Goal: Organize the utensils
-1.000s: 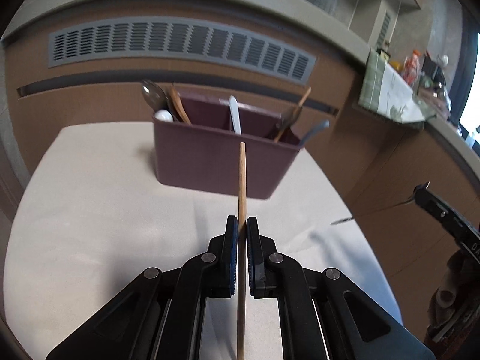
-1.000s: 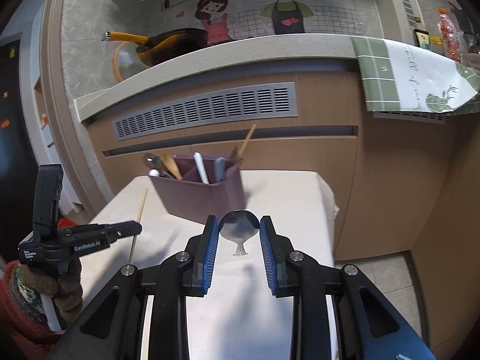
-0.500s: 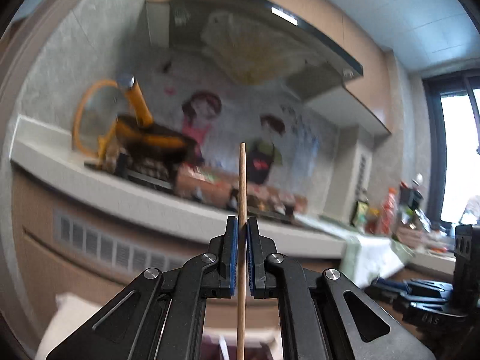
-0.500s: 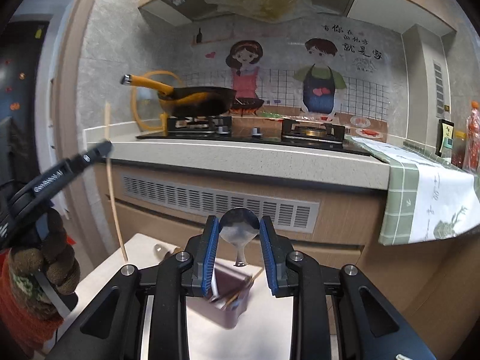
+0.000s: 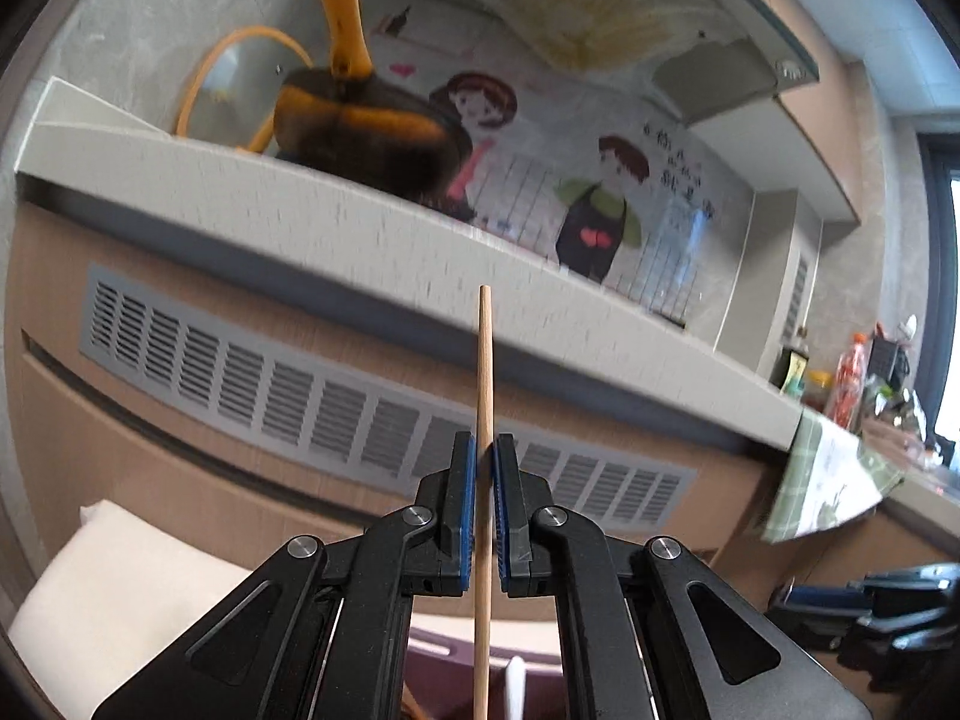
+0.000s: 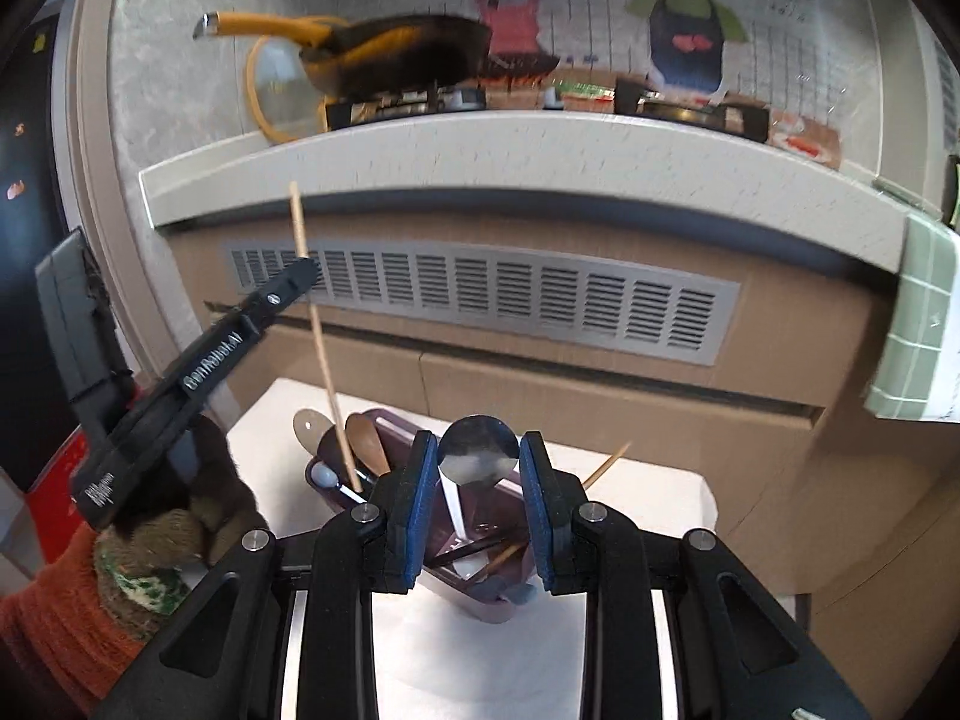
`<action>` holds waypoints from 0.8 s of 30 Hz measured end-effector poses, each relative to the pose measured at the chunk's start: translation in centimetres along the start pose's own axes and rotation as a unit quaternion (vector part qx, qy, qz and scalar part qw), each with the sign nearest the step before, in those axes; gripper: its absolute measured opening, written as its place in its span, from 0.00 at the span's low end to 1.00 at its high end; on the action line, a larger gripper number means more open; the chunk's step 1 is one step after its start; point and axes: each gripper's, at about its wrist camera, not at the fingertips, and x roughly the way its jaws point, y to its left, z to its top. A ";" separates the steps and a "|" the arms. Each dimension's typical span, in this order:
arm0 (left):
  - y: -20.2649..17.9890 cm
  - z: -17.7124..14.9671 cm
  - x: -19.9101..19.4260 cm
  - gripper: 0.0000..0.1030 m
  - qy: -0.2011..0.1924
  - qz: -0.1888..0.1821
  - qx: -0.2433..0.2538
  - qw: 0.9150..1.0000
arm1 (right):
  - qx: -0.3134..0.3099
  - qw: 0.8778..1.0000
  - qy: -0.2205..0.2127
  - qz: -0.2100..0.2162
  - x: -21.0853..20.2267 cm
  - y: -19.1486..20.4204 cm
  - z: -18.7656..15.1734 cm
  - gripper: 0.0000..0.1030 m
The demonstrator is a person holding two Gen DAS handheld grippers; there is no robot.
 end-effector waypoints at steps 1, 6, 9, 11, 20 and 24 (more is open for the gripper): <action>0.3 -0.5 0.4 0.06 0.008 0.000 0.000 1.000 | 0.002 1.000 0.006 0.003 0.6 0.0 0.0 0.25; 1.2 -2.3 0.8 0.06 0.027 -0.003 -0.006 1.000 | 0.034 0.998 0.052 0.031 3.8 -0.5 0.1 0.25; 1.7 -3.0 1.3 0.06 0.039 -0.002 -0.010 0.999 | 0.052 0.995 0.081 0.036 5.7 -0.7 -0.4 0.25; 2.0 -3.4 1.6 0.08 0.039 -0.006 -0.019 0.999 | 0.062 0.992 0.098 0.038 6.9 -0.8 -0.9 0.26; 3.1 -3.9 -1.3 0.35 0.090 -0.020 -0.030 0.995 | 0.065 0.997 0.042 0.011 5.3 -1.3 -2.3 0.28; 3.0 -4.7 -6.3 0.35 0.127 0.030 0.002 0.991 | 0.060 0.998 -0.027 -0.025 0.7 -0.9 -4.9 0.28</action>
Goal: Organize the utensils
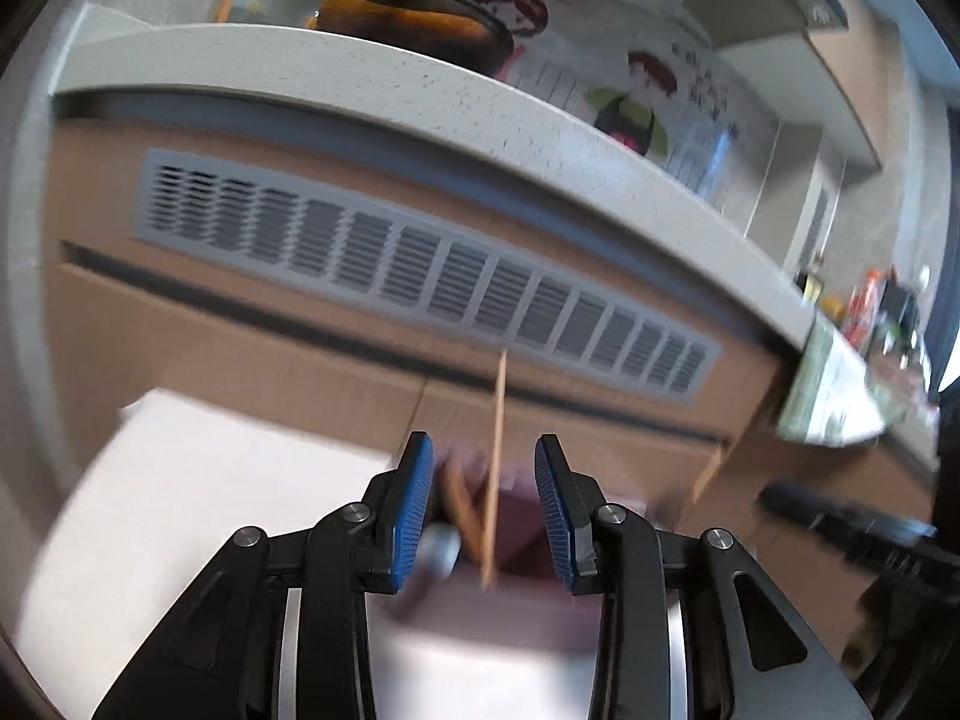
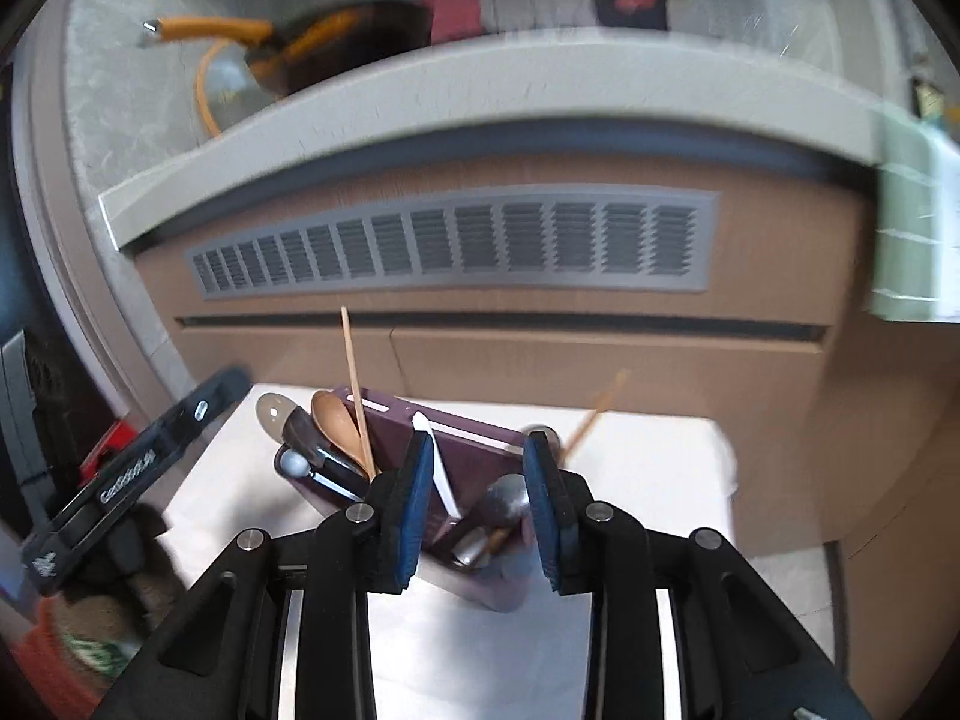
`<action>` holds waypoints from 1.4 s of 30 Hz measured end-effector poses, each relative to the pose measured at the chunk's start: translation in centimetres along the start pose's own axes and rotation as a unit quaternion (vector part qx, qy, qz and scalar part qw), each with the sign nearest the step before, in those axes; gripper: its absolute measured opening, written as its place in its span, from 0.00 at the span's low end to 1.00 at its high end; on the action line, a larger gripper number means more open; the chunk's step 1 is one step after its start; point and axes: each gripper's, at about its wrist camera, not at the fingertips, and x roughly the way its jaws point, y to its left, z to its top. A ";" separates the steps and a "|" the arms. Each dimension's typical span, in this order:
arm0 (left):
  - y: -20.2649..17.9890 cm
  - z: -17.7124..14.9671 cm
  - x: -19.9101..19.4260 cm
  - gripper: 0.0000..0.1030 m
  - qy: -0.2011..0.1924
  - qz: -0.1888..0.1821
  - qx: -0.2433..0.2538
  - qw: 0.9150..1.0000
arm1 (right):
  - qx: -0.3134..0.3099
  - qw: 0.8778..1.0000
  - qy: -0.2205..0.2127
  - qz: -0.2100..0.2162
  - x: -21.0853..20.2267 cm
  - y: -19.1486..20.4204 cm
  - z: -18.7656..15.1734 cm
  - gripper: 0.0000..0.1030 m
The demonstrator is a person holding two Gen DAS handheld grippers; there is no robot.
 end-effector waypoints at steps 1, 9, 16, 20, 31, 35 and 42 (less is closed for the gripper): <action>-0.2 -0.8 -1.4 0.35 0.009 0.011 0.014 1.000 | -0.005 1.000 -0.016 -0.002 -1.1 0.1 -0.8 0.28; -3.4 -7.7 -8.6 0.35 0.079 0.088 0.119 0.986 | -0.025 0.998 -0.054 0.011 -7.6 3.0 -10.0 0.28; -5.8 -10.6 -14.6 0.35 0.057 0.109 0.123 0.985 | -0.008 0.998 -0.063 0.006 -11.1 4.4 -15.3 0.29; -6.3 -10.9 -16.0 0.35 0.054 0.109 0.128 0.984 | -0.016 0.998 -0.064 0.003 -12.1 5.0 -16.6 0.30; -7.3 -11.2 -16.4 0.35 0.063 0.101 0.138 0.983 | -0.025 0.998 -0.060 -0.008 -12.5 5.3 -17.6 0.31; -7.3 -11.3 -16.3 0.35 0.067 0.100 0.139 0.983 | -0.024 0.998 -0.058 -0.008 -12.4 5.2 -17.5 0.31; -7.4 -11.4 -16.4 0.35 0.067 0.100 0.138 0.983 | -0.024 0.998 -0.056 -0.009 -12.5 5.1 -17.4 0.32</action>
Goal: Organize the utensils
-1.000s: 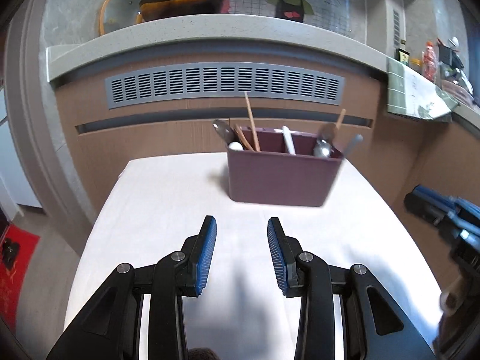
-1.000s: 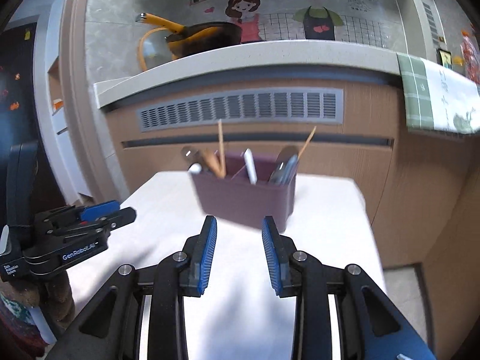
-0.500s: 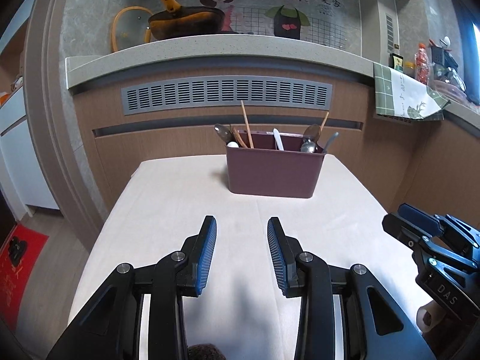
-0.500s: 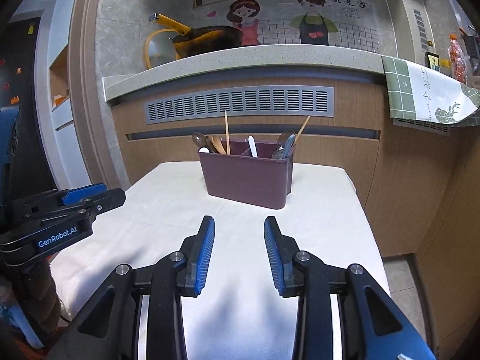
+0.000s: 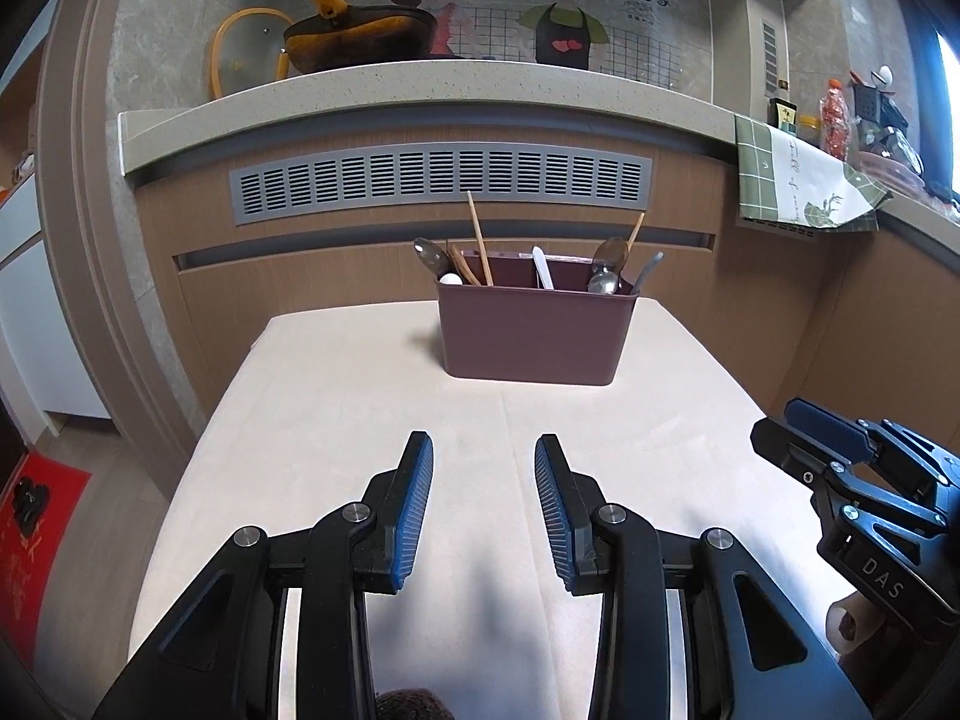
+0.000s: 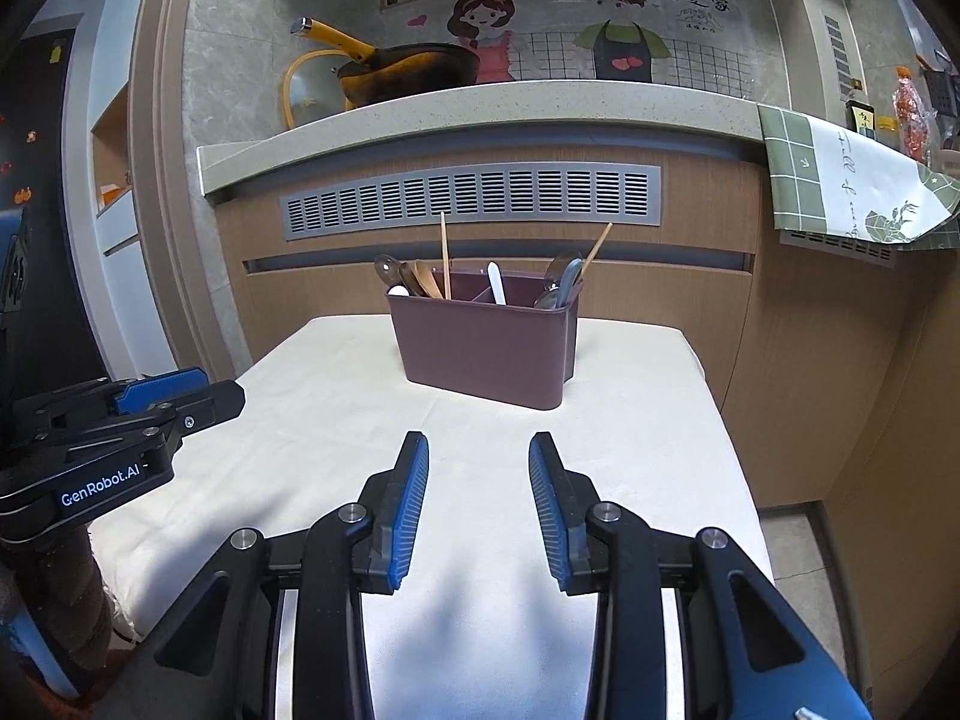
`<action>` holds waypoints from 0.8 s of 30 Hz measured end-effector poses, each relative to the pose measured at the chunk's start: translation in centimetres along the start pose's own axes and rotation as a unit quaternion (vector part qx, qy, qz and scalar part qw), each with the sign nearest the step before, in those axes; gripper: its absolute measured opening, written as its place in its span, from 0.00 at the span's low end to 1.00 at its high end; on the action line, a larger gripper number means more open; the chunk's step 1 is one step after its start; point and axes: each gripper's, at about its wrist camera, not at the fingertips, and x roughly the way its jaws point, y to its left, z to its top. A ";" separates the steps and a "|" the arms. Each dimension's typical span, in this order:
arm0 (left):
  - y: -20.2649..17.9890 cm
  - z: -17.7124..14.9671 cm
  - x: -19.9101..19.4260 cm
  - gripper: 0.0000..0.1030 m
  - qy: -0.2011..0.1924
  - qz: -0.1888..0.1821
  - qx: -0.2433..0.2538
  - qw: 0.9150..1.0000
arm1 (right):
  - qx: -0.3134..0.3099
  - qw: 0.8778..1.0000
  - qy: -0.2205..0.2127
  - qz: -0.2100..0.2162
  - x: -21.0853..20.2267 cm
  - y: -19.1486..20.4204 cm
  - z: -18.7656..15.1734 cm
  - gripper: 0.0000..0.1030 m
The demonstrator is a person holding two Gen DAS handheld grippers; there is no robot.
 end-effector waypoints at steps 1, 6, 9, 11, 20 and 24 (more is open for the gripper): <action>0.0 0.0 0.0 0.35 0.000 0.000 -0.001 1.000 | 0.000 1.000 0.000 0.000 0.0 0.0 0.0 0.32; 0.1 -0.1 0.0 0.35 -0.001 0.000 -0.003 1.000 | 0.000 1.000 0.000 0.000 0.0 -0.1 0.0 0.32; 0.0 -0.2 0.0 0.35 0.001 -0.001 -0.003 1.000 | 0.000 1.000 0.001 0.001 0.0 -0.1 0.0 0.32; 0.1 -0.2 0.0 0.35 0.002 -0.001 -0.004 1.000 | 0.001 1.000 0.002 0.000 0.0 -0.1 0.0 0.32; 0.1 -0.2 -0.1 0.35 0.000 -0.003 -0.006 1.000 | 0.003 1.000 0.000 -0.001 0.1 -0.3 0.0 0.32; -0.1 -0.3 -0.1 0.35 0.002 -0.004 -0.001 1.000 | 0.005 1.000 -0.002 -0.004 0.0 -0.4 0.1 0.32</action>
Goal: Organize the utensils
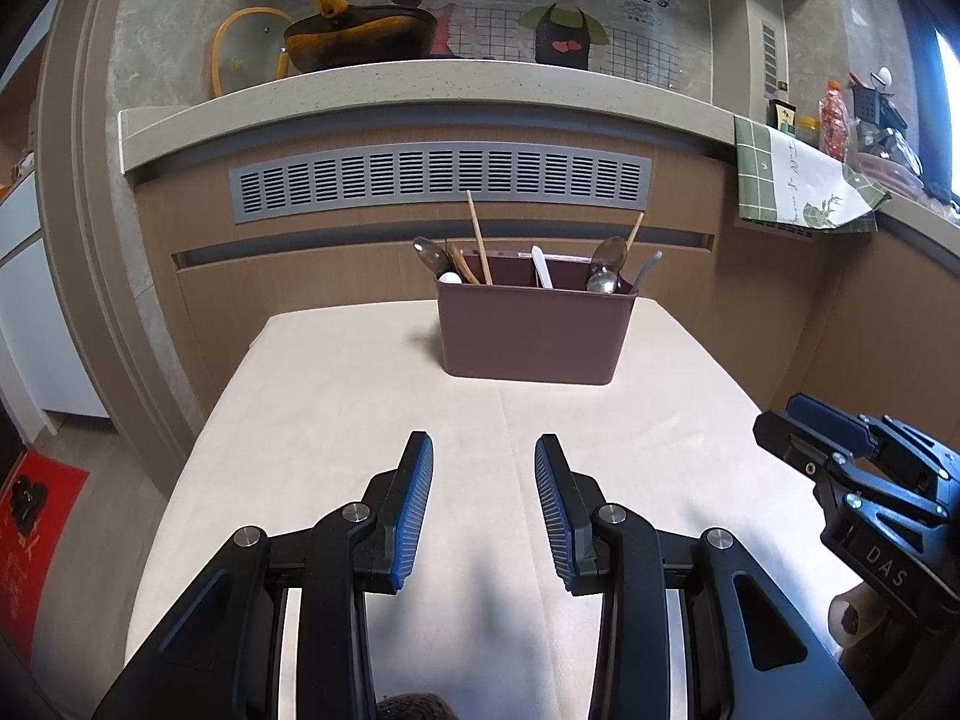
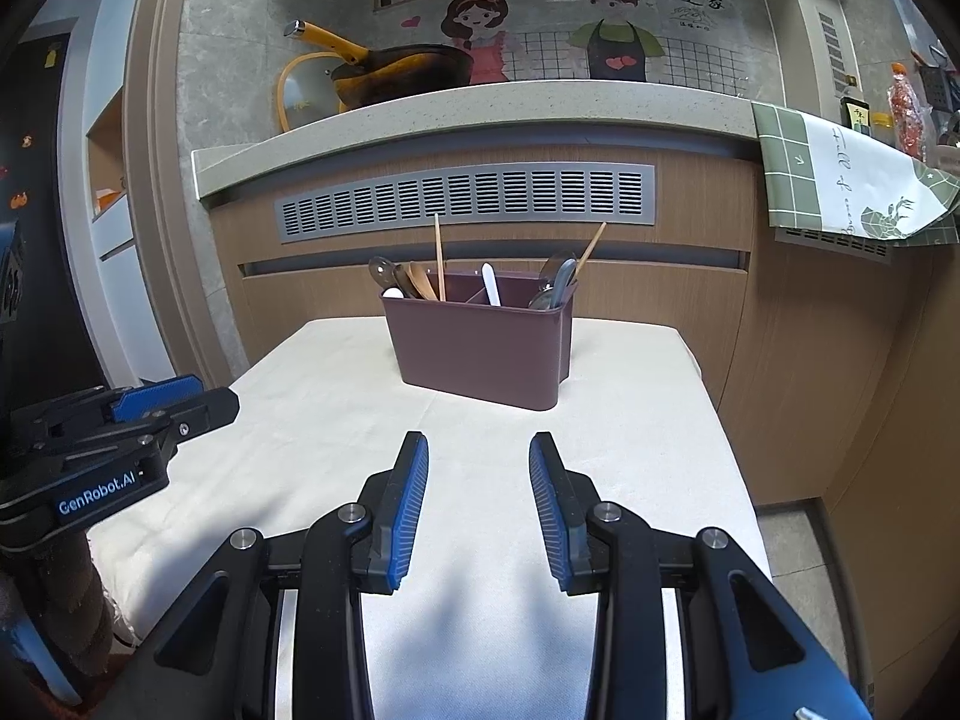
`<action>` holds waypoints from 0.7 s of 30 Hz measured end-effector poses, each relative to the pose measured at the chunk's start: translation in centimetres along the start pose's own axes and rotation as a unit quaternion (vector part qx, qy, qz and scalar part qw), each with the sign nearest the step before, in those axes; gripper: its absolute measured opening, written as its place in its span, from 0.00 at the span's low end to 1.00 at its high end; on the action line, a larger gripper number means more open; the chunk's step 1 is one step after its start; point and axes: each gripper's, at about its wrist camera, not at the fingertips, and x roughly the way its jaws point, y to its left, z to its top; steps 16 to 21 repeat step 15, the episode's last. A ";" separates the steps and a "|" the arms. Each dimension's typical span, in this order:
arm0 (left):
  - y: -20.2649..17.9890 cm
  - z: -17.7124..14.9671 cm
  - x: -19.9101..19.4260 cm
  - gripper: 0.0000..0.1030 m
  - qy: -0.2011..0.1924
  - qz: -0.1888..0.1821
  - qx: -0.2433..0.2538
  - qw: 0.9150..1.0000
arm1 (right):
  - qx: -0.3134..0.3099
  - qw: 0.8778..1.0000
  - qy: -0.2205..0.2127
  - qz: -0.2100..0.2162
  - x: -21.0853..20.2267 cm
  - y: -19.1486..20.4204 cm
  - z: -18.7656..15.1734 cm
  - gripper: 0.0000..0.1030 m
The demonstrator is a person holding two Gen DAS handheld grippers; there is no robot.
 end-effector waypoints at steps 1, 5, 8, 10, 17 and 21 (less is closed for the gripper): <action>0.0 0.0 0.0 0.35 0.001 -0.001 0.001 1.000 | 0.001 1.000 -0.001 -0.001 0.0 0.0 0.0 0.32; -0.1 0.0 0.0 0.35 0.000 -0.001 0.002 1.000 | 0.003 1.000 -0.002 -0.004 0.0 -0.2 0.3 0.32; 0.0 0.0 -0.2 0.35 -0.003 -0.002 0.002 1.000 | 0.003 1.000 -0.005 -0.006 0.0 -0.2 0.5 0.32; 0.0 -0.1 -0.2 0.35 -0.003 -0.006 0.002 1.000 | 0.002 1.000 -0.007 -0.008 -0.1 -0.2 0.6 0.32; 0.3 -0.2 -0.4 0.35 -0.009 -0.020 -0.006 1.000 | 0.002 1.000 -0.006 -0.013 -0.1 -0.3 0.8 0.32; 0.3 -0.2 -0.4 0.35 -0.009 -0.020 -0.006 1.000 | 0.002 1.000 -0.006 -0.013 -0.1 -0.3 0.8 0.32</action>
